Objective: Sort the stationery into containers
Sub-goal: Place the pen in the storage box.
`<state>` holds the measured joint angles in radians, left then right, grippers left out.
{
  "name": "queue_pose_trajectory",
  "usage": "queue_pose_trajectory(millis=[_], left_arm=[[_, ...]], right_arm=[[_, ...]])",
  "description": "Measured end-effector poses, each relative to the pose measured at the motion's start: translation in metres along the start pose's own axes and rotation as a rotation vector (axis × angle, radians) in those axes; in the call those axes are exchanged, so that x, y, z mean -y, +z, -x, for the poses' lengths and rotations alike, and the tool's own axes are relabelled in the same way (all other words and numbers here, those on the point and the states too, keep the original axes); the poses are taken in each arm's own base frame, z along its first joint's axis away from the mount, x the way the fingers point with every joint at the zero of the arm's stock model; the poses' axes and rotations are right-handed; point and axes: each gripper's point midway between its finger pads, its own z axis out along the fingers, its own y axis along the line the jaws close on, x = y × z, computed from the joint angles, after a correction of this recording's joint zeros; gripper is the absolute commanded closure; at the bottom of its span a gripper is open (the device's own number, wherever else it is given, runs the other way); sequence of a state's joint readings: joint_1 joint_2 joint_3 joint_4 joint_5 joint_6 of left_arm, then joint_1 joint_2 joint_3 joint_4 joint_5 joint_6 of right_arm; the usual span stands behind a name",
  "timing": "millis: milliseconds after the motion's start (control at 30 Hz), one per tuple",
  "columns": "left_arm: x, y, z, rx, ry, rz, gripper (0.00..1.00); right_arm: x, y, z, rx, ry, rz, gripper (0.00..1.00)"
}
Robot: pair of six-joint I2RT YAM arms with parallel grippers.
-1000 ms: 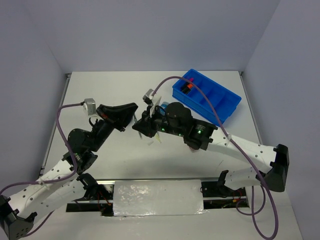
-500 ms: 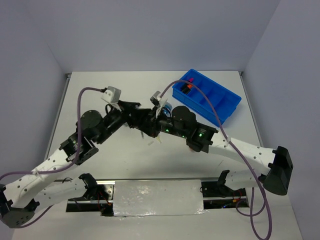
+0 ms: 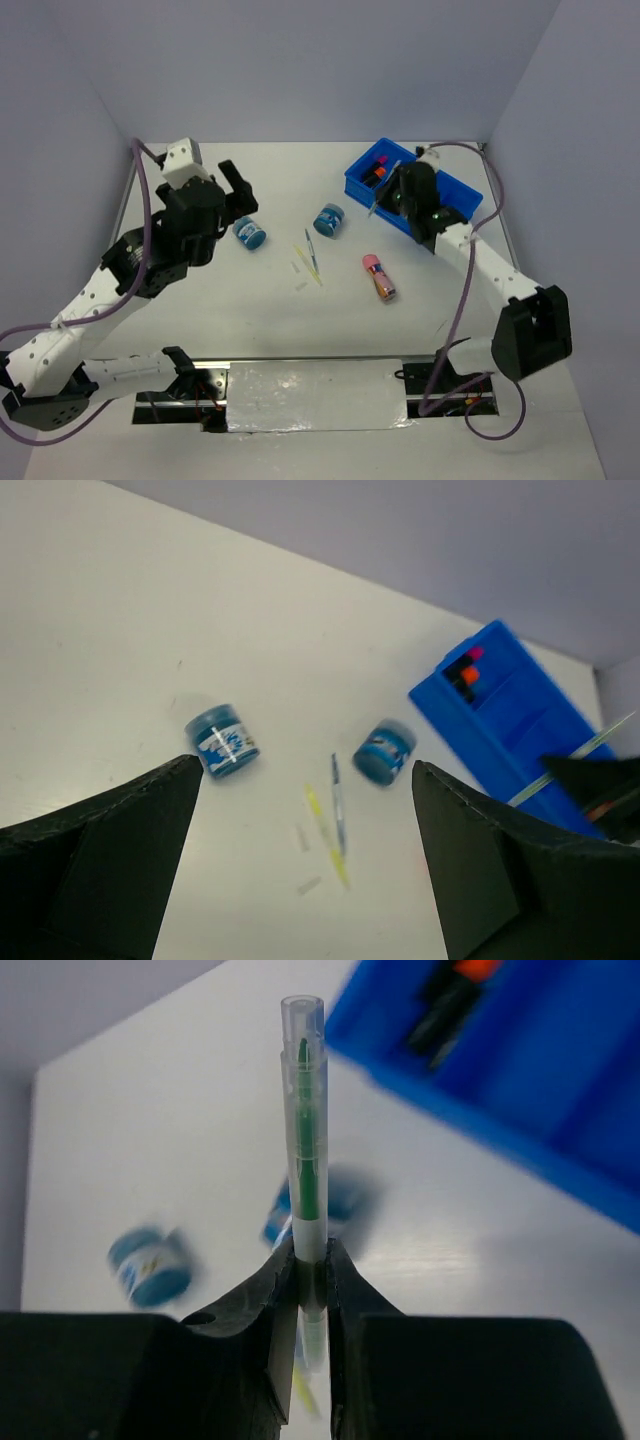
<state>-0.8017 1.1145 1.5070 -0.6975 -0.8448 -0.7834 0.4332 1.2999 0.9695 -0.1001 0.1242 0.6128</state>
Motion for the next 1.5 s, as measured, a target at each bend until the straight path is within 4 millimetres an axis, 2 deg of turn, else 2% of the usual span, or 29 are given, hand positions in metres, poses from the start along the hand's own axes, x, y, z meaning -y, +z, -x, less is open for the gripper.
queue_pose_trajectory(millis=[100,200,300,367,467,567,667,800,900,1067,1167,1233,1267,1300,1367,1433,1467,1500], left_arm=[[-0.031,-0.003,-0.037,-0.055,0.078,0.012,0.01],[-0.056,-0.005,-0.08,-0.137,0.163,0.002,0.01],[-0.069,-0.006,-0.114,-0.212,0.221,-0.02,0.01],[-0.073,-0.006,-0.13,-0.254,0.252,-0.035,0.01],[-0.075,-0.007,-0.147,-0.303,0.27,-0.058,0.01],[-0.076,-0.009,-0.157,-0.331,0.271,-0.079,0.01],[-0.077,-0.012,-0.163,-0.348,0.267,-0.099,0.01],[-0.076,-0.016,-0.162,-0.351,0.256,-0.12,0.01],[-0.075,-0.017,-0.162,-0.352,0.252,-0.127,0.01],[-0.077,-0.018,-0.166,-0.368,0.264,-0.121,0.01],[-0.084,-0.019,-0.166,-0.386,0.291,-0.088,0.01],[-0.088,-0.018,-0.161,-0.383,0.312,-0.051,0.01],[-0.091,-0.017,-0.158,-0.379,0.323,-0.027,0.01],[-0.094,-0.016,-0.155,-0.375,0.337,-0.002,0.01],[-0.102,-0.012,-0.151,-0.366,0.366,0.052,0.01],[-0.111,-0.01,-0.153,-0.365,0.398,0.104,0.01],[-0.116,-0.009,-0.154,-0.367,0.413,0.124,0.01],[-0.12,-0.009,-0.155,-0.37,0.423,0.137,0.01]], right_arm=[[0.053,0.025,0.049,0.072,0.113,-0.206,1.0],[0.086,0.054,0.086,0.106,0.183,-0.323,0.99],[0.108,0.082,0.107,0.116,0.22,-0.394,0.99],[0.122,0.097,0.105,0.098,0.238,-0.433,0.95],[0.142,0.114,0.087,0.051,0.263,-0.484,0.91],[0.157,0.127,0.067,-0.005,0.273,-0.531,0.89],[0.167,0.141,0.058,-0.031,0.281,-0.555,0.85],[0.172,0.146,0.048,-0.057,0.294,-0.566,0.39],[0.171,0.146,0.048,-0.061,0.295,-0.562,0.29],[0.167,0.144,0.051,-0.073,0.283,-0.551,0.27],[0.151,0.137,0.061,-0.075,0.211,-0.5,0.29],[0.121,0.123,0.073,-0.065,0.103,-0.43,0.31],[0.098,0.113,0.076,-0.062,0.027,-0.378,0.36],[0.066,0.1,0.076,-0.059,-0.055,-0.311,0.39],[-0.009,0.069,0.064,-0.057,-0.212,-0.137,0.45],[-0.078,0.034,0.034,-0.075,-0.336,0.047,0.45],[-0.104,0.018,0.012,-0.096,-0.388,0.131,0.44],[-0.119,0.005,-0.009,-0.123,-0.427,0.191,0.44]])
